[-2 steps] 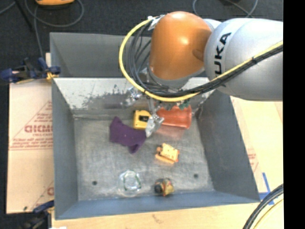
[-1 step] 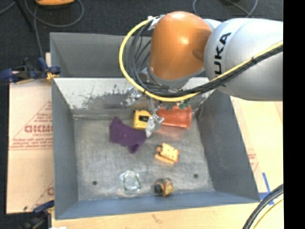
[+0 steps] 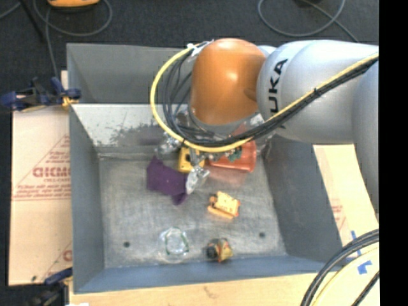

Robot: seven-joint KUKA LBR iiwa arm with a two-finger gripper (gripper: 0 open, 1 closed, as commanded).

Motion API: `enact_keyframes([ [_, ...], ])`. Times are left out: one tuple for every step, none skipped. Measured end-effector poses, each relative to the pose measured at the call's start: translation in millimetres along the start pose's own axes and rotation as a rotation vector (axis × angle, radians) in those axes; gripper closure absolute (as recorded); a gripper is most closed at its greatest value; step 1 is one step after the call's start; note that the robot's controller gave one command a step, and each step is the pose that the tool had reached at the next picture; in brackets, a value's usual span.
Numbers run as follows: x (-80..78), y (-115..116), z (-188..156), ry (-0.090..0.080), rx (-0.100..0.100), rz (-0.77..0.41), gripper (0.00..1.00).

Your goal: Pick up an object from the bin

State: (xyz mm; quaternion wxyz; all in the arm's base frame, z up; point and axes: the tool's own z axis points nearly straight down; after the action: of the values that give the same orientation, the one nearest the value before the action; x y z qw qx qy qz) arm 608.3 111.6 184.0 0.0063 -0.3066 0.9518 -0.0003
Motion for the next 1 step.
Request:
enact_keyframes([
  [7.4,-6.7,103.4,0.008,-0.003,0.004,1.00],
])
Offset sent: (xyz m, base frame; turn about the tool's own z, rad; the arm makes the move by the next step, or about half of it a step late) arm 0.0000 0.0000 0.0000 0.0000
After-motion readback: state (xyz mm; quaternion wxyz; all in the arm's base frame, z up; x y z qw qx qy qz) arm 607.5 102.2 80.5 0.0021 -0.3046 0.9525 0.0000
